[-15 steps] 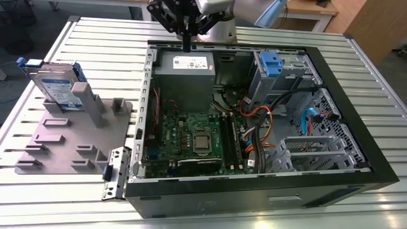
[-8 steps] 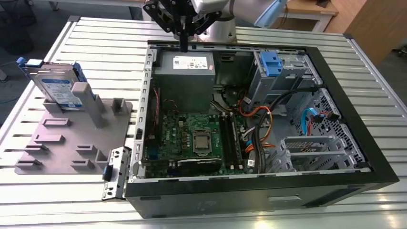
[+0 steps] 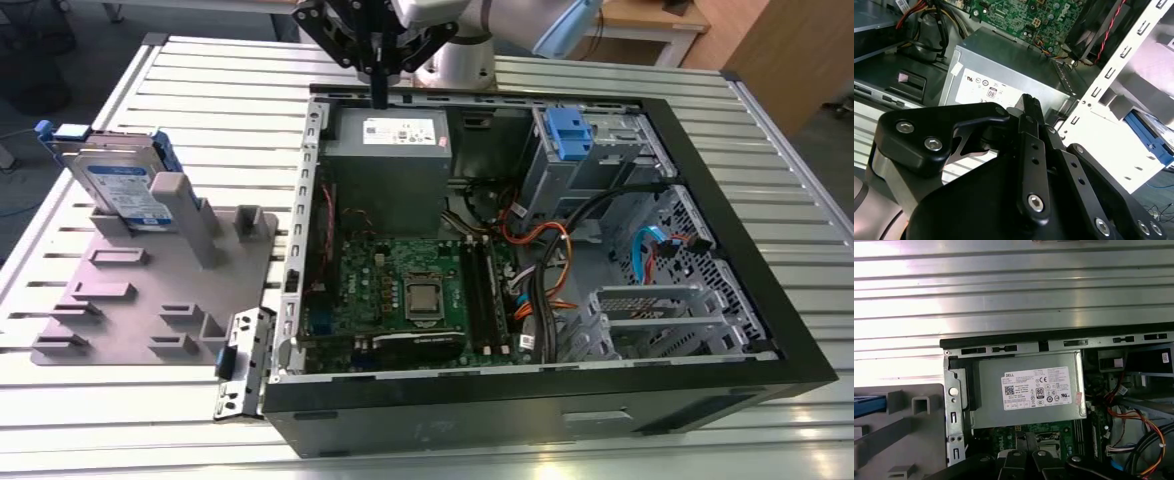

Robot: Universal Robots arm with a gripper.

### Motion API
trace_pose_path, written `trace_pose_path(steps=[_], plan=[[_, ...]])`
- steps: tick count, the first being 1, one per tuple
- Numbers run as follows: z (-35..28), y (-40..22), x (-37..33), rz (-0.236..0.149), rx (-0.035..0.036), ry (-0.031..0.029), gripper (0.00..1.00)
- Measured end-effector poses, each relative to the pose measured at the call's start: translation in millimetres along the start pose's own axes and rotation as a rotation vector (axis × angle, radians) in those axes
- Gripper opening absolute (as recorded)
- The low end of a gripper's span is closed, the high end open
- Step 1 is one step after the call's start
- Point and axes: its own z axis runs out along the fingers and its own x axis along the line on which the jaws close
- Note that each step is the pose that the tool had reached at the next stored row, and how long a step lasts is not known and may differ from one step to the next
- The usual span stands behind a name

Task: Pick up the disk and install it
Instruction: 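Reach for the disk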

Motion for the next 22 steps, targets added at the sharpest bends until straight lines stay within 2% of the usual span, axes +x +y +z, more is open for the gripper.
trace_pose_path(steps=[6, 22], plan=[[0.0, 0.0, 0.6, 0.000, 0.0000, -0.0001, 0.11], [-0.3, -0.9, 11.4, 0.000, 0.0000, 0.0000, 0.11]])
